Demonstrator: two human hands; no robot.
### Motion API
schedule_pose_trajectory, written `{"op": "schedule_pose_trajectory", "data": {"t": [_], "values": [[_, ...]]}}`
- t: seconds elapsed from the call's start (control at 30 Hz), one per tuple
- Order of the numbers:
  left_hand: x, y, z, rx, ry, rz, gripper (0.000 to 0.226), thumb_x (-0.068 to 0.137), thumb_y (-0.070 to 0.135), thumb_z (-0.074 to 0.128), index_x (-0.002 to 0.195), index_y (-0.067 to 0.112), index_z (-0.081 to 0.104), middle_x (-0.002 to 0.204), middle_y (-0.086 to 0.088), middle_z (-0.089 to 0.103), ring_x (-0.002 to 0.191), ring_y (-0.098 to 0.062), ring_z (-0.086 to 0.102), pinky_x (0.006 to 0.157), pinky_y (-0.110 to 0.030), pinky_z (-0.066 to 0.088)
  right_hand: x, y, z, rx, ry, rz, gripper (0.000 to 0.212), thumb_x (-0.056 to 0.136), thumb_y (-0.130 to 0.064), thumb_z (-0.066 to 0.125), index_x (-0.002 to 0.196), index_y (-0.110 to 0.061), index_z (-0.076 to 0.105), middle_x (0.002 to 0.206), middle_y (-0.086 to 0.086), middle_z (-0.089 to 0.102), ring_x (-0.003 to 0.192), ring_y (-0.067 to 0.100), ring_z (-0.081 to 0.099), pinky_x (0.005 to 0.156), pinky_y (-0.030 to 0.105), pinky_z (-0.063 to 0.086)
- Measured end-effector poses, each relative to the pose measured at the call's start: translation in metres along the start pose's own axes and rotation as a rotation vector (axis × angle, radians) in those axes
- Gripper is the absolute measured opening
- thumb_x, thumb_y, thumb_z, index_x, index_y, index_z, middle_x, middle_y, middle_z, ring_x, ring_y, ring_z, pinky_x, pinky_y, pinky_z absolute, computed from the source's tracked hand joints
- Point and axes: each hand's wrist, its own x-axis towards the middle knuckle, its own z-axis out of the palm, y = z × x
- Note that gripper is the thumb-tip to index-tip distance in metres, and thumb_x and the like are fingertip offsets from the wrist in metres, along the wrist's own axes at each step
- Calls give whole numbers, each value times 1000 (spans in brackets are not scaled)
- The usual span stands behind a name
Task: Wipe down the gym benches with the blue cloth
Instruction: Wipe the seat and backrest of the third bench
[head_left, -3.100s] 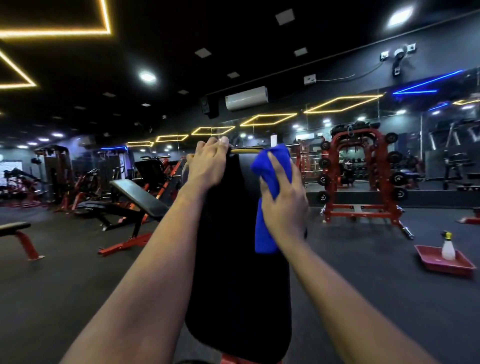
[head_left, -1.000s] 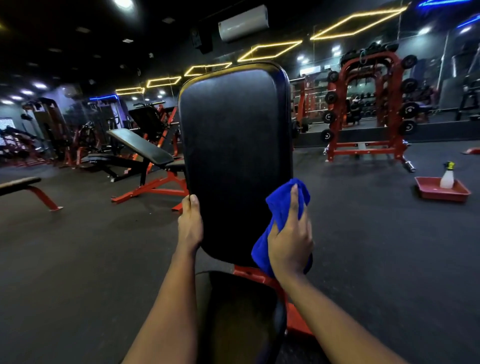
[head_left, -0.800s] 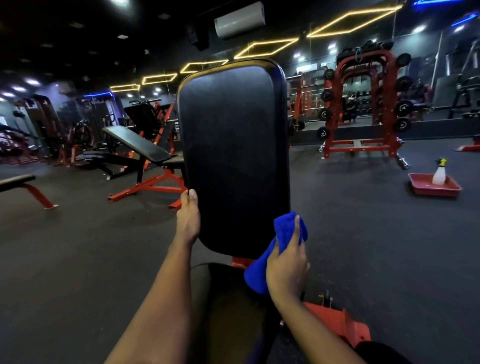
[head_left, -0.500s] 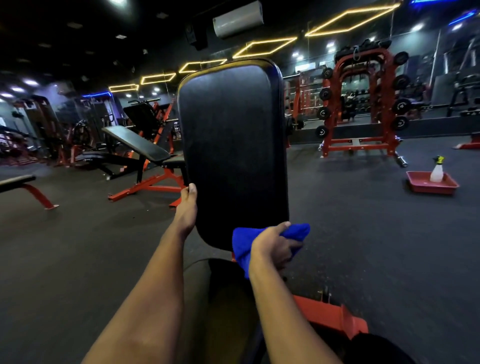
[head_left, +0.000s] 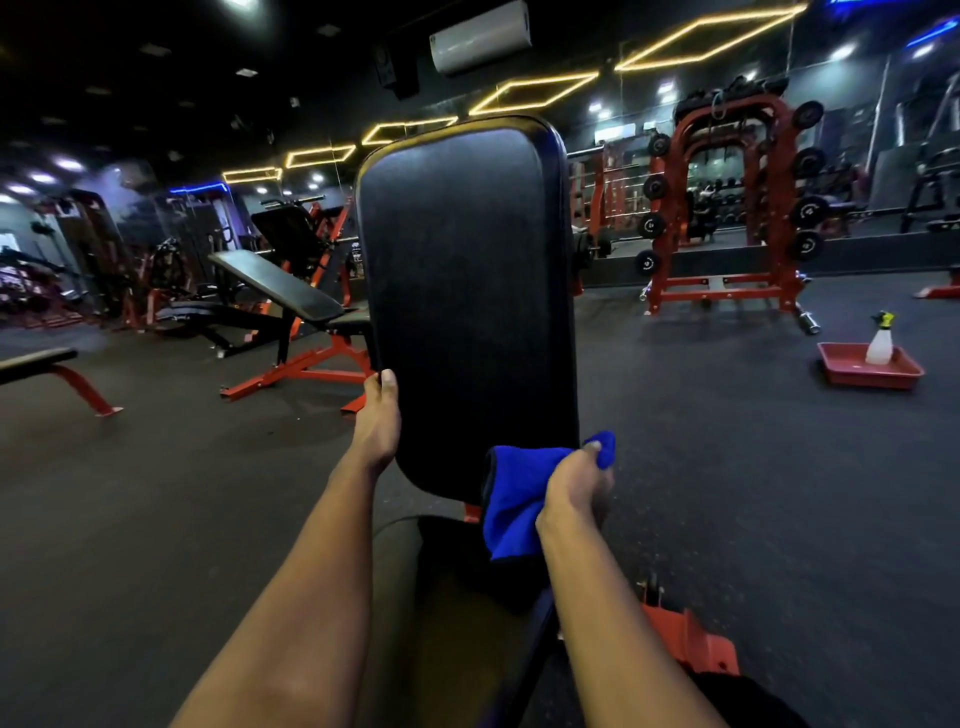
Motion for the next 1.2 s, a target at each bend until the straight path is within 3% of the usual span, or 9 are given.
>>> {"op": "schedule_pose_trajectory", "data": {"t": [0.23, 0.43, 0.53, 0.6, 0.67, 0.73, 0.9, 1.1, 1.2], "values": [[-1, 3, 7, -8, 36, -24, 62, 102, 57, 17, 153, 21, 22, 153, -21, 35, 139, -41, 35, 109, -47, 30, -20, -114, 26, -245, -141, -380, 54, 101, -56, 27, 143, -28, 48, 134, 11, 59, 121, 37, 54, 104, 46, 41], [1, 11, 4, -10, 72, -35, 72, 98, 64, 8, 155, 22, 23, 156, -17, 31, 144, -37, 27, 113, -45, 25, -39, -189, 58, -288, -183, -700, 58, 103, -56, 22, 148, -23, 36, 141, 11, 48, 123, 34, 51, 99, 45, 38], [19, 30, -5, -46, 169, 87, 66, 99, 64, 10, 149, 29, 35, 151, -15, 40, 139, -36, 37, 109, -41, 29, -35, -206, 66, -281, -197, -869, 53, 104, -53, 24, 147, -24, 36, 136, 9, 47, 117, 25, 51, 88, 35, 33], [42, 54, -15, -119, 146, 229, 61, 90, 79, 15, 128, 47, 51, 138, -7, 55, 127, -33, 51, 109, -50, 36, -34, -224, 74, -289, -196, -991, 50, 104, -53, 26, 143, -25, 38, 134, 9, 46, 114, 24, 50, 86, 33, 33], [77, 73, -25, -109, 128, 292, 68, 82, 89, 18, 121, 49, 57, 128, -2, 63, 120, -34, 57, 103, -63, 41, -35, -248, 86, -361, -177, -1133, 48, 103, -54, 26, 138, -25, 43, 134, 10, 45, 117, 28, 51, 92, 38, 41], [102, 107, -34, -137, 147, 313, 70, 82, 88, 18, 123, 48, 58, 126, -2, 64, 120, -34, 57, 102, -61, 43, -42, -280, 101, -610, -183, -1245, 49, 102, -55, 27, 133, -23, 48, 135, 12, 45, 118, 33, 50, 99, 48, 42], [135, 179, -44, -183, 201, 176, 99, 71, 96, 16, 128, 30, 61, 133, -11, 61, 126, -29, 54, 110, -53, 38, -77, -333, 156, -1438, -304, -1464, 47, 96, -49, 38, 129, -21, 55, 131, 10, 55, 117, 36, 54, 95, 50, 42], [126, 196, -54, -277, 165, -52, 103, 57, 104, 20, 116, 34, 67, 128, -13, 64, 117, -28, 59, 105, -53, 42, -92, -329, 209, -1632, -641, -1608, 57, 101, -54, 36, 151, -27, 35, 147, 15, 42, 128, 36, 49, 98, 43, 41], [115, 215, -57, -293, 117, -142, 94, 63, 100, 19, 102, 31, 70, 123, -15, 66, 108, -25, 62, 101, -49, 44, -79, -324, 184, -1562, -634, -1624, 56, 99, -53, 42, 152, -40, 29, 143, 13, 42, 115, 39, 50, 91, 46, 40]]}}
